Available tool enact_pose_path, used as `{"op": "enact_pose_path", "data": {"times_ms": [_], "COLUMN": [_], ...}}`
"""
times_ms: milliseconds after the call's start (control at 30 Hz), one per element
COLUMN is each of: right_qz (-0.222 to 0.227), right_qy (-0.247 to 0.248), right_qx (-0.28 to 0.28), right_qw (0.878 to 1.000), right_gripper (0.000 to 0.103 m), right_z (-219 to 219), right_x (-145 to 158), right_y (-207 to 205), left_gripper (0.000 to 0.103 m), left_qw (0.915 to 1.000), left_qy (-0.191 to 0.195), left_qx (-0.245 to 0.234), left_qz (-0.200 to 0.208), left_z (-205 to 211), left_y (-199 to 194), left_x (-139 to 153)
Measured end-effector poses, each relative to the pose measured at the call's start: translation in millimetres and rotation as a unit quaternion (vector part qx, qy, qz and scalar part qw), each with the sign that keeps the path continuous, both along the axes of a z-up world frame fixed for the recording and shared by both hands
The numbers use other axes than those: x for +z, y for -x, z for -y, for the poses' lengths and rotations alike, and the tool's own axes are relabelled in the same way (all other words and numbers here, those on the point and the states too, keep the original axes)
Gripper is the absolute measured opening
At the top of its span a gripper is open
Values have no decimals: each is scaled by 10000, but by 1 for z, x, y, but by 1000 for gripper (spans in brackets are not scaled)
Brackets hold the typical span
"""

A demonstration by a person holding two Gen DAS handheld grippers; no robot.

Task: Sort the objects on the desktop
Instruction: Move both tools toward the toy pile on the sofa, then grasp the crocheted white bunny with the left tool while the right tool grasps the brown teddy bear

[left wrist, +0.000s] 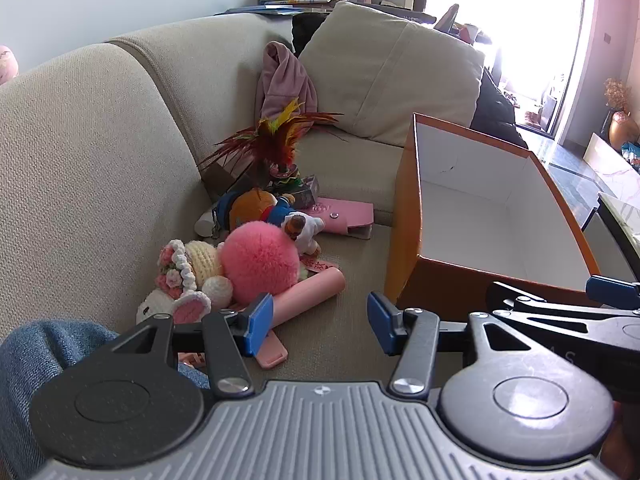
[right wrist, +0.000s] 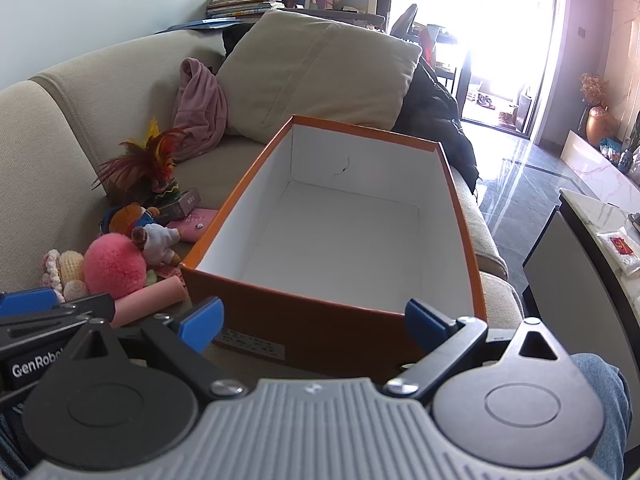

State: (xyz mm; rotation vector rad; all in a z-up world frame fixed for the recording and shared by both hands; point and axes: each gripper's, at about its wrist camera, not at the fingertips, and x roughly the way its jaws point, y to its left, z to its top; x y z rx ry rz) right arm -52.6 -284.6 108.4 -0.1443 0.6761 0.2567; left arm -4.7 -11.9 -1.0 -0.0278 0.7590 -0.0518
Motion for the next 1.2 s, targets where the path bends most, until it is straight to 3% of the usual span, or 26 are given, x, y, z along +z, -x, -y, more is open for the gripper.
{"op": "enact_pose_path", "data": {"times_ms": [567, 733, 833, 1000, 1133, 1200], "right_qz": [-56, -205, -261, -266, -237, -248], "right_qy": [-59, -148, -265, -460, -464, -488], "right_qx": [174, 482, 702, 1191, 1665, 1892], "right_qw": [9998, 9985, 9968, 9915, 9847, 9804], "right_gripper": [96, 78, 66, 47, 36, 35], "right_z": [-4, -13, -18, -35, -56, -68], "right_x": [-2, -4, -3, 2, 7, 8], "right_y": [1, -1, -2, -4, -5, -8], "left_gripper": [62, 62, 55, 52, 52, 52], "left_qw": [9999, 9996, 9993, 9985, 9972, 9967], "left_qy": [128, 214, 253, 283, 232, 142], "left_qx": [59, 115, 170, 357, 582, 619], "left_qz": [-64, -169, -211, -288, -409, -497], "left_z": [-11, -25, -36, -56, -76, -86], "left_y": [-1, -5, -10, -22, -35, -42], "left_x": [-1, -1, 0, 2, 3, 3]}}
